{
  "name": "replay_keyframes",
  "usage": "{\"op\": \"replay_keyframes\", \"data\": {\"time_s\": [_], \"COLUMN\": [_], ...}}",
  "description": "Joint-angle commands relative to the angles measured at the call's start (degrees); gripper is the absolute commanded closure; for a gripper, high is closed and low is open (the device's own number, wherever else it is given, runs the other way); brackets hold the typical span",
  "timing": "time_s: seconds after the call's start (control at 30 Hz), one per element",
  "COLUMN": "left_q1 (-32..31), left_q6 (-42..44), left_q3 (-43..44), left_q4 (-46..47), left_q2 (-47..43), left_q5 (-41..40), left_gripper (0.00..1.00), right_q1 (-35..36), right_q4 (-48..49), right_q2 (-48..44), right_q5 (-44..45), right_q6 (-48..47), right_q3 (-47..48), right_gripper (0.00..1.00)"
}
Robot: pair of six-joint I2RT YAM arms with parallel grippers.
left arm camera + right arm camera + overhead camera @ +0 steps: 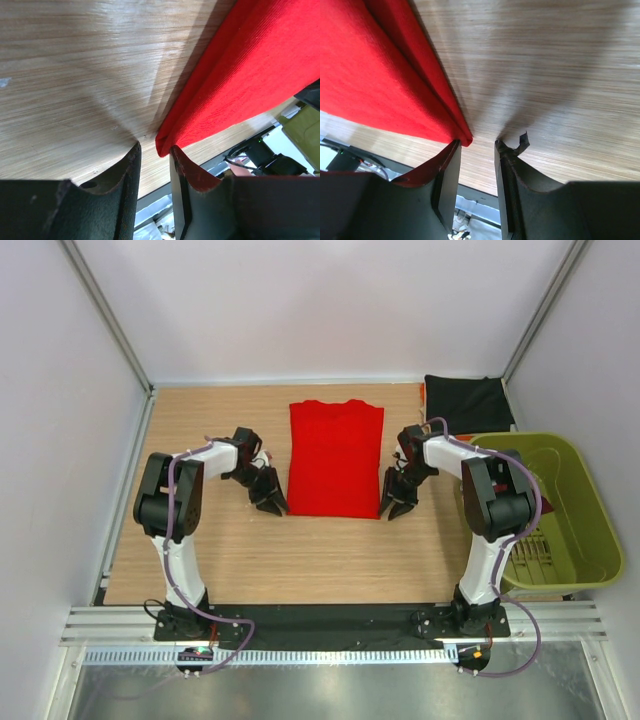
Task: Fold and stack the t-shirts
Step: Fold the tshirt
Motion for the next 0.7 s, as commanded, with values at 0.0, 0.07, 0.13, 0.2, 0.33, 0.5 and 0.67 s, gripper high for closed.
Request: {"op": "replay_keyframes", "data": {"time_s": [0.0,0.07,0.13,0.2,0.33,0.5,0.67], "left_q1": [-0.3,-0.3,-0.3,-0.3,-0.4,-0.4,-0.4], "left_q6": [0.6,0.1,-0.2,-0.2,-0.9,-1.7,-1.9], "left_q3": [-0.4,-0.4,-0.3,-0.3,-0.4,-0.7,-1.4], "left_q4": [1.7,1.8,2.2,2.4,3.0,3.6,3.5], "left_q2": [1.1,1.3,1.4,1.8,3.0,3.0,1.9], "left_q5": [-1.1,-0.3,-0.2,0.2,1.0,1.2,1.0], "left_gripper": [0.68,0.68,0.68,0.68,0.72,0.97,1.0], "right_q1": [0.2,0.1,0.1,0.2,0.1,0.2,0.1], "right_q4": [3.2,3.8,4.7,5.4,5.5,5.4,5.7], "right_q2": [-1.4,-1.7,-2.0,-2.0,-1.3,-1.3,-1.5], "right_q5": [-0.6,-1.2,-2.3,-3.1,-2.9,-1.8,-1.2], "right_q6": [0.6,0.8,1.1,1.1,1.1,0.4,0.5], "right_q3": [-1.6,-1.8,-2.2,-2.2,-2.6,-3.6,-4.1], "right_gripper": [0.6,0.6,0.6,0.6,0.59,0.62,0.98]}}
